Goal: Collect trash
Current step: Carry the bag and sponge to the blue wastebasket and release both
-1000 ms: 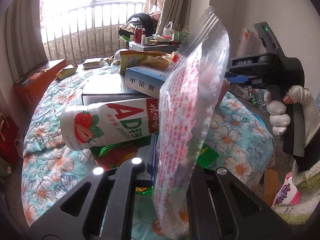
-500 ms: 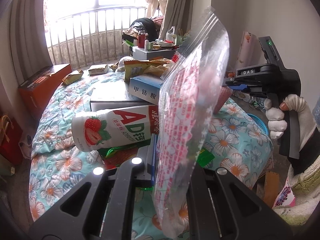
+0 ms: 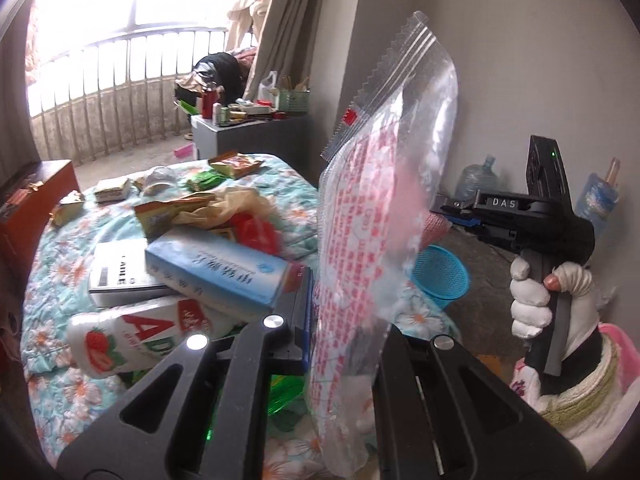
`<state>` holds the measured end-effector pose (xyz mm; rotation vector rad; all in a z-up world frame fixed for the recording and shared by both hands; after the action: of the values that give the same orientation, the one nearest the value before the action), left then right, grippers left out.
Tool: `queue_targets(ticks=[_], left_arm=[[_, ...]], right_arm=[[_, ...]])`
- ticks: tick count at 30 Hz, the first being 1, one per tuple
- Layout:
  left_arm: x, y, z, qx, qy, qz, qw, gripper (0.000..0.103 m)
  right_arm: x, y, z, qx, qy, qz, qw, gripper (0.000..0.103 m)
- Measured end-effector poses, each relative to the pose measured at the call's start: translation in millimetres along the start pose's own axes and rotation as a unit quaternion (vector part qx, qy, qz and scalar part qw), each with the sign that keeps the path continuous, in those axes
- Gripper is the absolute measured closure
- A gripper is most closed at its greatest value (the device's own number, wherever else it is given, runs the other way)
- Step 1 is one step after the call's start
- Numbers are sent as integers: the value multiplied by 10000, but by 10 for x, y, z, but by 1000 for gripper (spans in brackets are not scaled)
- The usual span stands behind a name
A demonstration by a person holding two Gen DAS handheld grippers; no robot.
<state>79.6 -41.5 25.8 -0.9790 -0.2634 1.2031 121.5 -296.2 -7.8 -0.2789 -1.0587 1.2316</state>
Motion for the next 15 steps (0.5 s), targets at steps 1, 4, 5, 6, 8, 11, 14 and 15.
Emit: queue_targets(ticks=[1, 4, 5, 6, 8, 11, 14, 15], left_arm=[[-60, -80, -103, 175, 214, 88, 9996, 97], [-299, -315, -528, 855, 758, 292, 9930, 97], [-394, -382, -689, 1087, 901, 333, 9894, 97], [-526, -455, -868, 1308, 1004, 312, 9858, 97], [-831, -566, -1207, 1654, 1106, 148, 9799, 97], [-1368, -683, -1769, 2207, 1200, -217, 9677, 97], [-1901, -660, -2353, 2662, 1138, -610, 9552, 97], [-2080, -648, -2569, 2795, 1112, -737, 9508, 97]], right_arm=[[-91, -21, 107, -116, 78, -50, 9999, 83], [-418, -62, 411, -445, 431, -218, 9978, 83], [-546, -72, 497, -537, 531, -309, 9967, 83], [-677, -80, 577, -621, 627, -421, 9952, 83], [-976, -82, 737, -787, 889, -640, 9909, 83], [-1447, -45, 917, -1008, 1306, -1000, 9812, 83], [-1957, 23, 999, -1138, 1664, -1454, 9686, 83], [-2132, 51, 1001, -1159, 1703, -1642, 9647, 83]])
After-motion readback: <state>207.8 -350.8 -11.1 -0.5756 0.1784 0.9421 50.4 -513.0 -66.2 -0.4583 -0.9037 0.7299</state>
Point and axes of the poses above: each gripper's, at about its wrist camera, not at the fingertips, and z roughly against the way its jaws point, x to its left, y to its underside, the point moved 3 cm from there along -z, roughly the way its jaws point, and after that the axes turned 9 degrees about z, right-handed, at the moved point
